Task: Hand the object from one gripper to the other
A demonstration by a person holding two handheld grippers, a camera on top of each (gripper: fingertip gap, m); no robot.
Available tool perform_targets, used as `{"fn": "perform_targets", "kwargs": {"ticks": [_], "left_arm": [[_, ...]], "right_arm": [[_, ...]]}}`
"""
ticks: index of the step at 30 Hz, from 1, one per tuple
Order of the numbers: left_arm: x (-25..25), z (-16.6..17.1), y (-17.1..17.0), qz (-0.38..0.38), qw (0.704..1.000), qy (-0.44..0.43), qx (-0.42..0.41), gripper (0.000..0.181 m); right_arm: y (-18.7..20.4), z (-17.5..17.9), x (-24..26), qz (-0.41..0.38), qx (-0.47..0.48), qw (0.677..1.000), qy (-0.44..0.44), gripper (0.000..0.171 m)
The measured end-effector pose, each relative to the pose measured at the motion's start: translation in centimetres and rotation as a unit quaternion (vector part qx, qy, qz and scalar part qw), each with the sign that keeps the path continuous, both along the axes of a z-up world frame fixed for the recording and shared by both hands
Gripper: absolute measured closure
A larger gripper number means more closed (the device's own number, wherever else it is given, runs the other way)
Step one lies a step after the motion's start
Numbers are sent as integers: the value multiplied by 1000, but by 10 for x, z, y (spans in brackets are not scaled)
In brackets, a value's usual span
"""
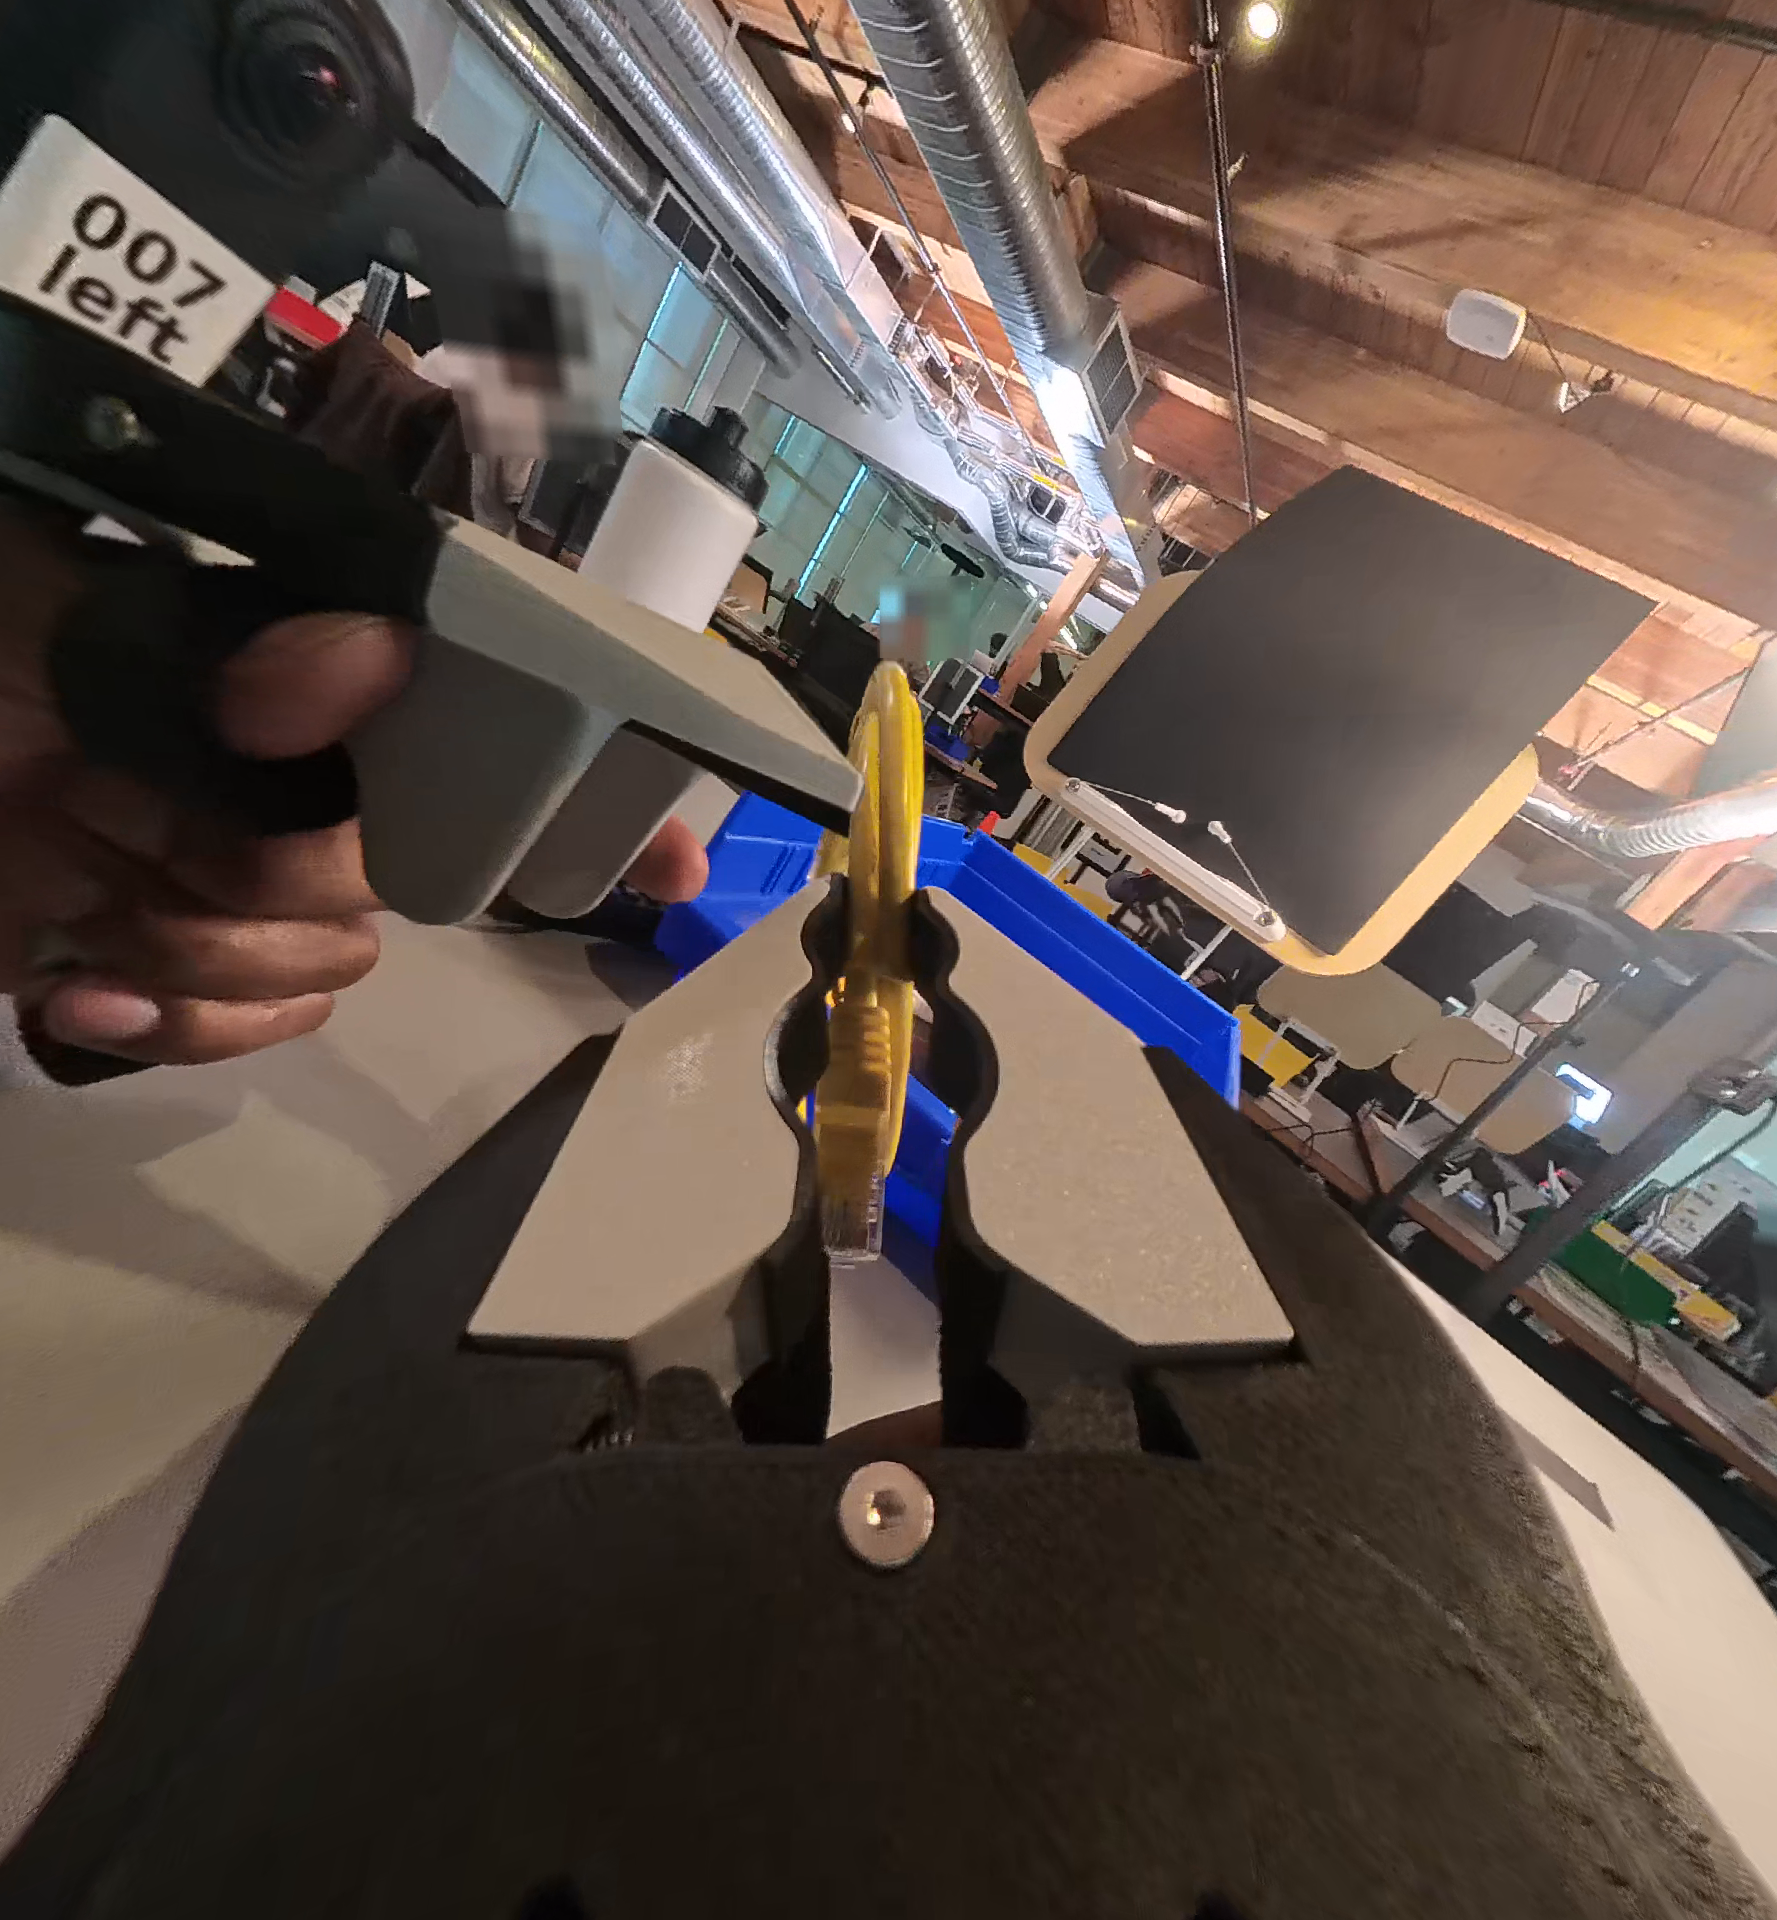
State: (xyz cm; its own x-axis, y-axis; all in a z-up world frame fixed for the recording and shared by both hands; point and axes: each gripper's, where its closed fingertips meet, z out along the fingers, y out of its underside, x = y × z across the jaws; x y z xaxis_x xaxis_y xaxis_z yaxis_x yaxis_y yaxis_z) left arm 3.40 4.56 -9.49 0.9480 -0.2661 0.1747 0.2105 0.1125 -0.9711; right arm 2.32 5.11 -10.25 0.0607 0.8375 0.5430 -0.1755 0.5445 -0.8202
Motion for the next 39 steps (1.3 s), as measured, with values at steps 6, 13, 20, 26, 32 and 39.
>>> {"fn": "perform_targets", "kwargs": {"ticks": [6,13,20,26,32,39], "left_arm": [[-3,-5,3,-5,999,-25,-19,142],[-8,-8,4,8,999,-27,-28,143],[-8,-9,4,0,999,-45,-30,142],[-5,-4,1,-23,998,-63,-17,147],[-2,-1,-1,-8,1000,-13,-3,163],[-28,10,-9,67,997,-16,29,168]], "right_arm": [[-7,-5,-2,9,19,1000,-10,160],[-8,-7,-2,9,24,1000,-14,160],[-9,-7,-2,10,30,999,-13,160],[-15,-6,-1,21,39,999,-5,160],[-18,-9,-2,22,45,999,-8,157],[-16,-10,-3,20,37,999,-13,149]]}}
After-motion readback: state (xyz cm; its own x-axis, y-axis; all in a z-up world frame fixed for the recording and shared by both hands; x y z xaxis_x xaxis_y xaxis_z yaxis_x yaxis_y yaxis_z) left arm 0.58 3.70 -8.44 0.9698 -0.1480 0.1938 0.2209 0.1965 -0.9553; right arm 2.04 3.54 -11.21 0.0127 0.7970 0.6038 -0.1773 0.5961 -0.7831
